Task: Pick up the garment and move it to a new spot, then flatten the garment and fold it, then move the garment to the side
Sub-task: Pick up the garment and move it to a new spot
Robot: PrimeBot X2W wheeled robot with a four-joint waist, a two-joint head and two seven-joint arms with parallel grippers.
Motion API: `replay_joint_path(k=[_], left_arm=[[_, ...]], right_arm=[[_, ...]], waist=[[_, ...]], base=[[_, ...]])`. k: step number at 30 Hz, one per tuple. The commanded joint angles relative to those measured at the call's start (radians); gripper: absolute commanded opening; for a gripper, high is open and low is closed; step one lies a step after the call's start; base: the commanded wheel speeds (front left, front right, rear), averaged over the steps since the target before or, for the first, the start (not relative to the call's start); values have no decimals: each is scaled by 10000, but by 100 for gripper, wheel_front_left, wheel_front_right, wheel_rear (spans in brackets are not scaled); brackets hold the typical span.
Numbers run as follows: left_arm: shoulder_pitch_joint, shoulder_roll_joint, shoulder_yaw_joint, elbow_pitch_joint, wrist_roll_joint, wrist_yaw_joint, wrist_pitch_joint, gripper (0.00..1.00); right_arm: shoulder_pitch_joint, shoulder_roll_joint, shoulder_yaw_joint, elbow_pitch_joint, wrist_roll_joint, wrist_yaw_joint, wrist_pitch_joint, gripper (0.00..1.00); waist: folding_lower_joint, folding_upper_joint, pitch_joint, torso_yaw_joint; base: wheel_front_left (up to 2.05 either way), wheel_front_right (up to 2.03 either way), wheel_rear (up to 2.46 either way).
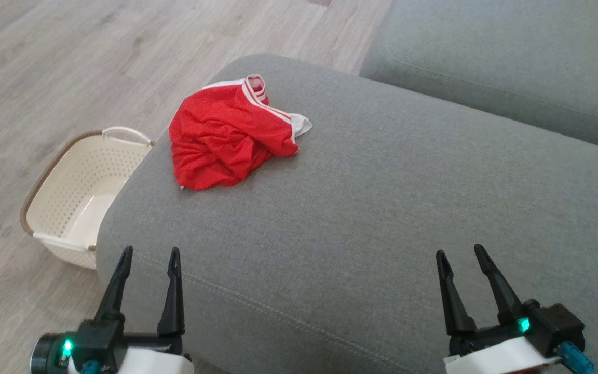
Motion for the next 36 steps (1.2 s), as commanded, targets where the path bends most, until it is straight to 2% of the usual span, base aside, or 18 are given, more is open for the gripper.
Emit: replay_joint_path(k=[1,7,11,17,23,30,36], left_arm=[[-342,-81,357,-422,55,77,-51,100],[-376,-81,477,-501,0,120,-51,100],[-814,-13,559,-536,65,-33,-51,100],[-2718,197,786,-741,17,-449,-51,100],[-4660,485,1013,302,-5,-789,-51,100],[-7824,799,1083,4319,-868,-1452,-7,100],[-10539,1304,985,7498,-1368,-1620,1215,100]], right_arm=[[-368,-27,264,-296,35,62,-111,100],[-557,-27,361,-236,51,62,-111,100],[-509,-26,289,-243,4,62,-111,100],[-814,-197,106,-416,-413,62,-111,100],[-1213,-632,118,-490,-585,62,-111,100],[-1946,-1302,176,-630,-762,62,-111,100],[-2592,-1719,251,-868,-814,62,-111,100]], waist=[[0,0,102,83],[0,0,266,210],[0,0,391,271],[0,0,1536,-83],[0,0,2601,-535],[0,0,4033,-1120],[0,0,5042,-1523]], base=[[0,0,0],[0,0,0],[0,0,0],[0,0,0],[0,0,0],[0,0,0],[0,0,0]])
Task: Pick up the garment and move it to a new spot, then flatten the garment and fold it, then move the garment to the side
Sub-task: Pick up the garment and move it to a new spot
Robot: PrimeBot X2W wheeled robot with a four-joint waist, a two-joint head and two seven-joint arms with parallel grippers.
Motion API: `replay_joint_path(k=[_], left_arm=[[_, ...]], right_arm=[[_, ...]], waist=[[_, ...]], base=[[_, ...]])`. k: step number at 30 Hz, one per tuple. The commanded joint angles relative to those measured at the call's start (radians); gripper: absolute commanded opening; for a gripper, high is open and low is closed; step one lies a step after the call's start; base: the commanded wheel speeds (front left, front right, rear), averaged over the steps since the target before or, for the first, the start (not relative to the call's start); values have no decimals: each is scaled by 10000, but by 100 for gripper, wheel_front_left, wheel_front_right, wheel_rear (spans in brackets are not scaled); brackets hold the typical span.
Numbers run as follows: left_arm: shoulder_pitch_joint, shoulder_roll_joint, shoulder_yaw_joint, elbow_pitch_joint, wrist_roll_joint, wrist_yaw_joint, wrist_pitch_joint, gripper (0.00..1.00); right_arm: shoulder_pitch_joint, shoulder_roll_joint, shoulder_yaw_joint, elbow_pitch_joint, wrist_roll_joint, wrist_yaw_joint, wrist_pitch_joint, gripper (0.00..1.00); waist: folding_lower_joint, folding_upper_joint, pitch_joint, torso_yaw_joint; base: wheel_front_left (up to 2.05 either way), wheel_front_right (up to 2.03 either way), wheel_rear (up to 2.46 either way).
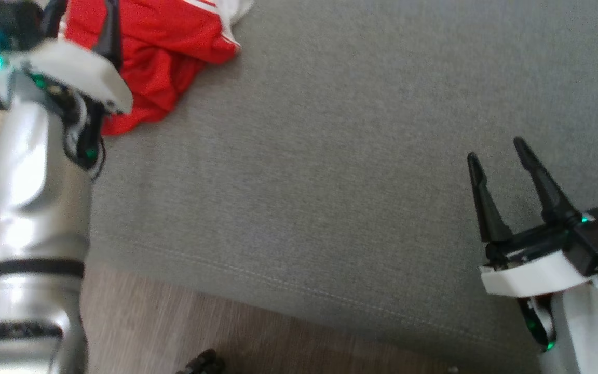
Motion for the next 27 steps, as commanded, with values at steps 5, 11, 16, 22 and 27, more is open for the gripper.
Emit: replay_joint_path(k=[5,11,16,22,27], left_arm=[[-1665,882,240,1942,-355,-60,1110,100],[-2560,933,-444,3582,-1196,-87,2062,100],[-2773,1066,-1243,4154,-2007,-89,2675,100],[-2778,1286,-2090,4364,-2328,-90,2044,0],[-2890,1600,-2602,4218,-2254,-91,102,0]], right_arm=[[-389,-275,222,-537,-126,62,-109,100],[-542,-400,212,-703,-174,62,-109,100],[-749,-453,277,-797,-186,62,-109,100],[-969,-438,199,-894,-194,62,-109,100],[-1062,-204,157,-864,-35,62,-109,100]], waist=[[-4,0,1102,-664],[-4,0,1530,-812],[-4,0,1867,-940],[-4,0,2096,-1016],[-4,0,1883,-1098]], base=[[0,0,0],[0,0,0],[0,0,0],[0,0,0],[0,0,0]])
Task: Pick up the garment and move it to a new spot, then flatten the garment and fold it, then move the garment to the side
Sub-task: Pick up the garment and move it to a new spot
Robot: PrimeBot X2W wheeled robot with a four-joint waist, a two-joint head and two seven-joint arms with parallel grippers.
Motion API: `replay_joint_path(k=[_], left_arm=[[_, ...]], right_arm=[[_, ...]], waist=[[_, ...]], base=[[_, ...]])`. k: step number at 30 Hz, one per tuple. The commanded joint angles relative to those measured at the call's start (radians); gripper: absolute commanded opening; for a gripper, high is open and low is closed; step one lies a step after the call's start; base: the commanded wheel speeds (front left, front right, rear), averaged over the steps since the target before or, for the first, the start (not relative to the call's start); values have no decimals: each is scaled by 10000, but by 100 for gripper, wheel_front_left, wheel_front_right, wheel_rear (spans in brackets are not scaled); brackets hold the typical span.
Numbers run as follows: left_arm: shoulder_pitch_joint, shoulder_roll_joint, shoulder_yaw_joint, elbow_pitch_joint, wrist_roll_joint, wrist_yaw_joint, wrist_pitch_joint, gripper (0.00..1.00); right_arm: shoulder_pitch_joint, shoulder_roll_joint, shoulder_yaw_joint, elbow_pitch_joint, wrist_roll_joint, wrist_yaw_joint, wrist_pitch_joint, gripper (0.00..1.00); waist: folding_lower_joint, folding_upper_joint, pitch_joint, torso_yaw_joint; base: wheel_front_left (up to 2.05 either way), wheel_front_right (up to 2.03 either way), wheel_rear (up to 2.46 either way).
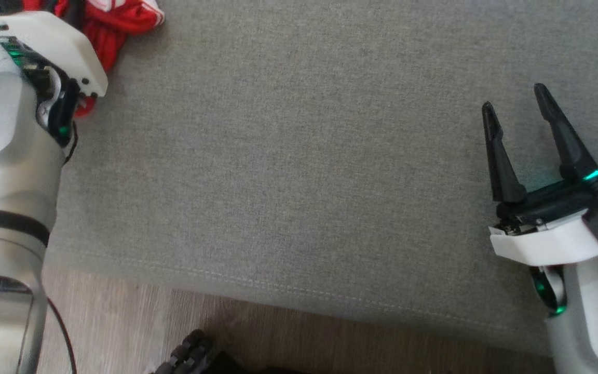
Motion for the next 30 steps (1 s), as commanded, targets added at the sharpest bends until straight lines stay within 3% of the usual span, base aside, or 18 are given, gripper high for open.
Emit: replay_joint_path(k=[1,3,9,15,22,30], left_arm=[[-165,680,65,-221,51,5,-490,0],[-215,808,-234,-358,127,5,-1139,0],[-67,1029,-730,-1138,201,5,-1445,0],[612,1371,-1150,-3591,637,4,-1468,0],[1714,1587,-1720,-5675,646,4,-1439,0],[2214,1602,-2699,-7772,282,4,-403,0]], right_arm=[[118,156,168,-194,118,62,-67,100],[147,351,214,-101,203,62,-67,100],[247,767,332,31,338,62,-67,100],[420,1214,470,146,504,62,-67,100],[563,1658,359,50,674,62,-67,100],[613,1882,293,-251,830,62,-67,100]], waist=[[-2,1,-204,-52],[-2,1,-610,-134],[-2,1,-1471,-395],[-2,1,-2392,-931],[-2,1,-3273,-2031],[-2,1,-3354,-3535]], base=[[0,0,0],[0,0,0],[0,0,0],[0,0,0],[0,0,0],[0,0,0]])
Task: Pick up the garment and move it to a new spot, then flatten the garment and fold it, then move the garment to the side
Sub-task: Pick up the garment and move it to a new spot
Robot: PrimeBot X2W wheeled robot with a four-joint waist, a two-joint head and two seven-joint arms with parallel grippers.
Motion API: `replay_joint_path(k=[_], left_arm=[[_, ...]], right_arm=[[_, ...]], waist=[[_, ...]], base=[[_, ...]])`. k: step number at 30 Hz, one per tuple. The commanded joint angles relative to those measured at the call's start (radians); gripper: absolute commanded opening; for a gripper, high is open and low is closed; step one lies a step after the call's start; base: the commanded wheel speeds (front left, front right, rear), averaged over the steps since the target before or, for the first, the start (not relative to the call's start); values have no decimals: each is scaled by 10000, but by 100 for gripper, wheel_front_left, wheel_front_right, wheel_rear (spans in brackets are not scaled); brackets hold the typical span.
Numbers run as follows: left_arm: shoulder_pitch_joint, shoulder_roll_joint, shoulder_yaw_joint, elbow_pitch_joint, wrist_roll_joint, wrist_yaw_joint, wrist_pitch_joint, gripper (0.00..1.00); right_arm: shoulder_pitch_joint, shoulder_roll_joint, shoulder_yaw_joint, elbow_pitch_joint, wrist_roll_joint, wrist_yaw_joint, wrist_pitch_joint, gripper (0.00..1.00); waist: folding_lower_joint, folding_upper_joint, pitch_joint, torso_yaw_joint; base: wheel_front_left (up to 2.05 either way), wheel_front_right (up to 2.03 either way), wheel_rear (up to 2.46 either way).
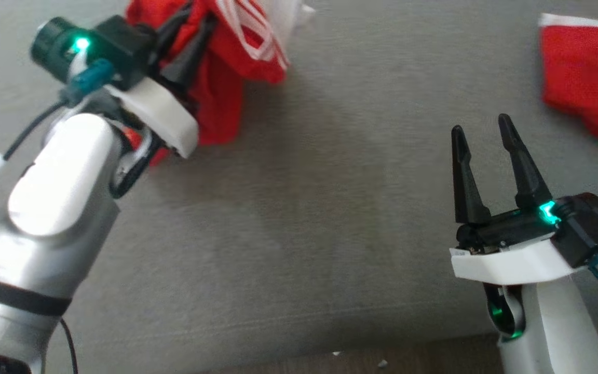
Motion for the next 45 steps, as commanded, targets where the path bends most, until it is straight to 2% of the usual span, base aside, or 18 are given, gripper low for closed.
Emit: replay_joint_path(k=[1,8,11,13,20,21,22,26,29,32,38,45], left_arm=[[-317,376,208,-588,-80,12,189,0],[-85,51,-864,-945,39,12,833,0],[-93,-263,-1215,-350,101,12,825,0],[-129,-561,-1286,186,63,39,585,0],[-295,-1371,-1512,2060,222,194,-346,0],[-296,-1507,-1491,2352,196,246,-477,40],[-290,-1634,-1463,2628,173,304,-598,100],[-106,-2131,-1128,3346,-38,626,-943,100],[331,-2409,-411,3131,-375,1112,-1001,100],[1131,-2506,268,2267,-312,1568,-1007,100],[3263,-2634,1317,538,-42,1680,-1009,100],[6007,-2783,3316,-2430,934,2148,-1010,100]], right_arm=[[-40,158,229,-441,162,62,-69,100],[-174,174,375,-599,1049,62,-69,100],[-353,175,541,-589,1106,62,-69,100],[-526,175,690,-595,753,62,-69,100],[-752,176,938,-836,589,62,-69,100],[-761,176,1010,-805,519,62,-69,100],[-760,176,1071,-773,482,62,-69,100],[-713,177,1252,-463,361,62,-69,100],[-545,177,1180,-109,374,62,-69,100],[-357,177,1065,233,314,62,-69,100],[175,177,588,735,180,62,-69,100],[990,177,306,293,72,62,-69,100]], waist=[[0,-1,-9,-819],[0,-1,769,-1815],[0,-1,1146,-2004],[0,-1,1395,-2079],[0,-1,1674,-2122],[0,-1,1648,-2109],[0,-1,1598,-2088],[0,-1,1206,-1903],[0,-1,743,-1641],[0,-1,221,-1273],[0,-1,-834,-485],[0,-1,-1763,65]], base=[[0,0,0],[0,0,0],[0,0,0],[0,0,0],[0,0,0],[0,0,0],[0,0,0],[0,0,0],[0,0,0],[0,0,0],[0,0,0],[0,0,0]])
